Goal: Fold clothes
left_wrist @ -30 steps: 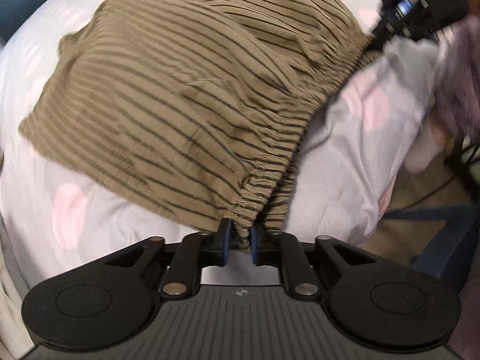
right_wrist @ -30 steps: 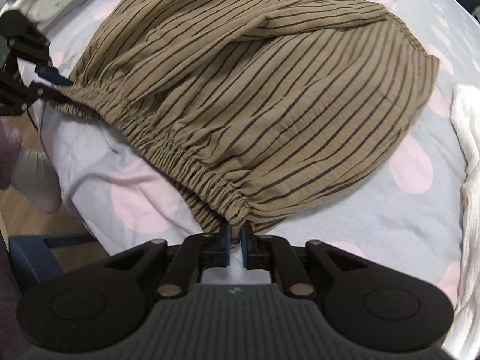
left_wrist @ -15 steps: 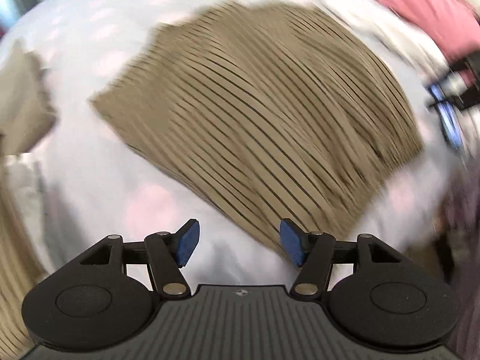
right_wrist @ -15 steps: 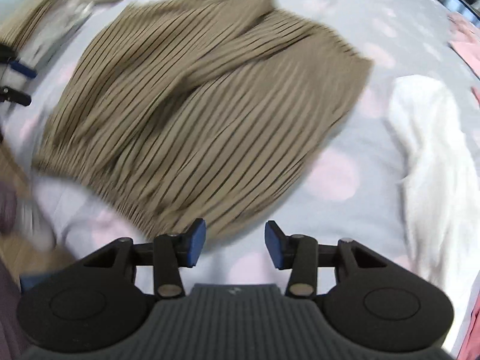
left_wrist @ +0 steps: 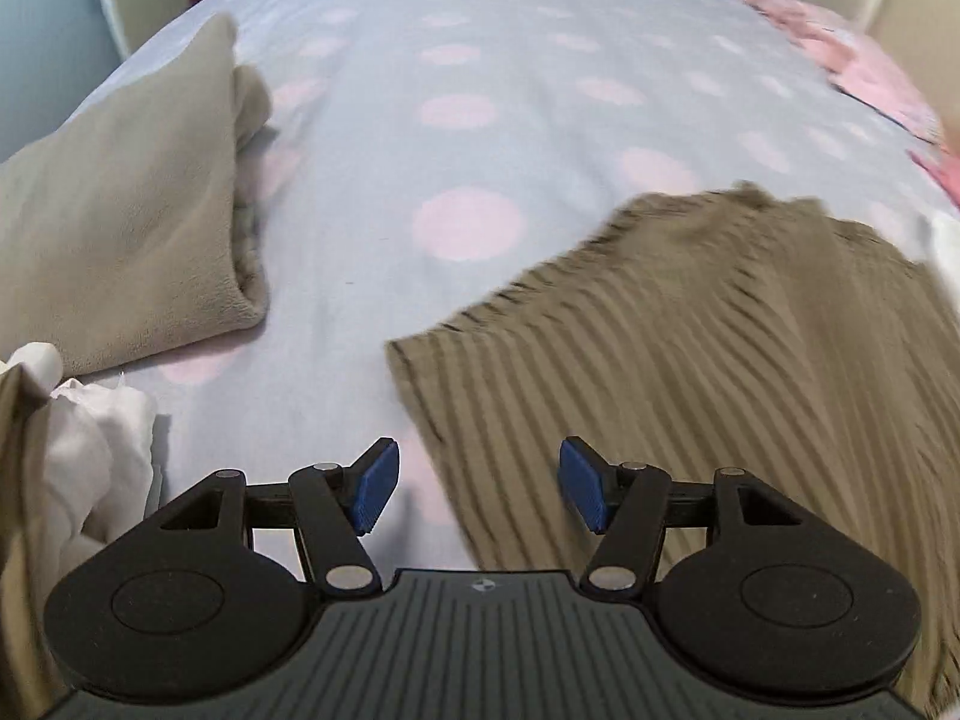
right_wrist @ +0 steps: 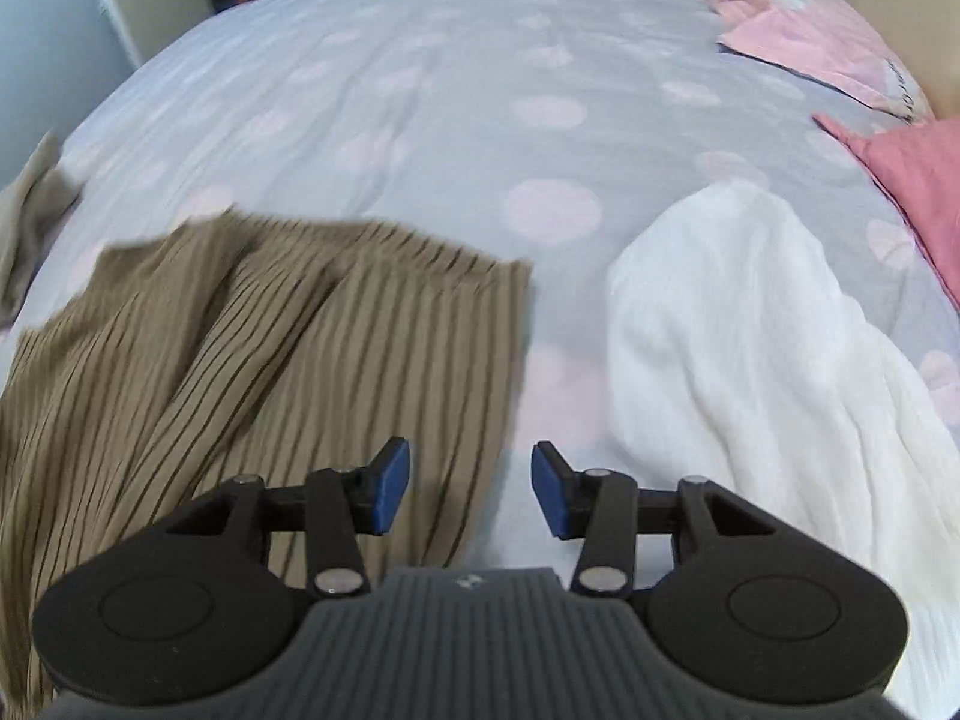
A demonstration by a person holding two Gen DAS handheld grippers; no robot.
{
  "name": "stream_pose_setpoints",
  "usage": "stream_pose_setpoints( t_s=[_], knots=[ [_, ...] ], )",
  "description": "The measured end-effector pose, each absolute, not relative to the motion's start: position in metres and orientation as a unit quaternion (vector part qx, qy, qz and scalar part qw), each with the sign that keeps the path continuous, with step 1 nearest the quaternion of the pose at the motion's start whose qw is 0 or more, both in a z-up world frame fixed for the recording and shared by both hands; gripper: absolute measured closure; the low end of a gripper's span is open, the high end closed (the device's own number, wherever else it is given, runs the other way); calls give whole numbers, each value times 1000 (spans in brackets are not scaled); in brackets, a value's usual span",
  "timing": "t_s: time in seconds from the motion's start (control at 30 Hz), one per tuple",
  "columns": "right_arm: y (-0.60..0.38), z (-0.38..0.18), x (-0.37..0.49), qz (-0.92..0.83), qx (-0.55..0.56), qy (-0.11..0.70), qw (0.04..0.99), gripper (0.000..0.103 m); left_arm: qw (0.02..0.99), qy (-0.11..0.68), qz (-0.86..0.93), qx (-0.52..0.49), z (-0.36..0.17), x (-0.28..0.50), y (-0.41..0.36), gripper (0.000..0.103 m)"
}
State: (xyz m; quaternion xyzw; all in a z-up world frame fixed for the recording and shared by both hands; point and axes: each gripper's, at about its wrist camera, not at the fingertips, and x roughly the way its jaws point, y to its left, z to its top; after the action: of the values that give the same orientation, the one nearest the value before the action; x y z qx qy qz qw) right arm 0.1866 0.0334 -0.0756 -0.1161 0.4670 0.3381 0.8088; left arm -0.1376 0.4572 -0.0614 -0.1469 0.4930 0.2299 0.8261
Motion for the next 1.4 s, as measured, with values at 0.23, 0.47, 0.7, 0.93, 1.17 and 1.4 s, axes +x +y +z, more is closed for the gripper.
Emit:
stream_pose_setpoints(
  t_s=[0.23, 0.47, 0.7, 0.93, 1.17, 1.4],
  knots=[
    [56, -89, 224, 330, -75, 459, 821, 54, 818, 487, 253, -171, -84, -121, 478, 49],
    [94, -104, 232, 340, -96, 463, 813, 62, 817, 479, 265, -184, -92, -108, 480, 67],
    [104, -121, 228, 326, -145, 465, 811, 101, 824, 476, 261, -163, -89, -103, 475, 101],
    [76, -92, 239, 281, -112, 443, 844, 102, 812, 467, 319, -145, -74, -115, 477, 103],
    [44, -77, 255, 218, -85, 436, 869, 103, 775, 483, 390, -121, -68, -139, 488, 103],
    [30, -84, 263, 176, -91, 449, 871, 103, 742, 505, 430, -101, -71, -161, 503, 103]
  ],
)
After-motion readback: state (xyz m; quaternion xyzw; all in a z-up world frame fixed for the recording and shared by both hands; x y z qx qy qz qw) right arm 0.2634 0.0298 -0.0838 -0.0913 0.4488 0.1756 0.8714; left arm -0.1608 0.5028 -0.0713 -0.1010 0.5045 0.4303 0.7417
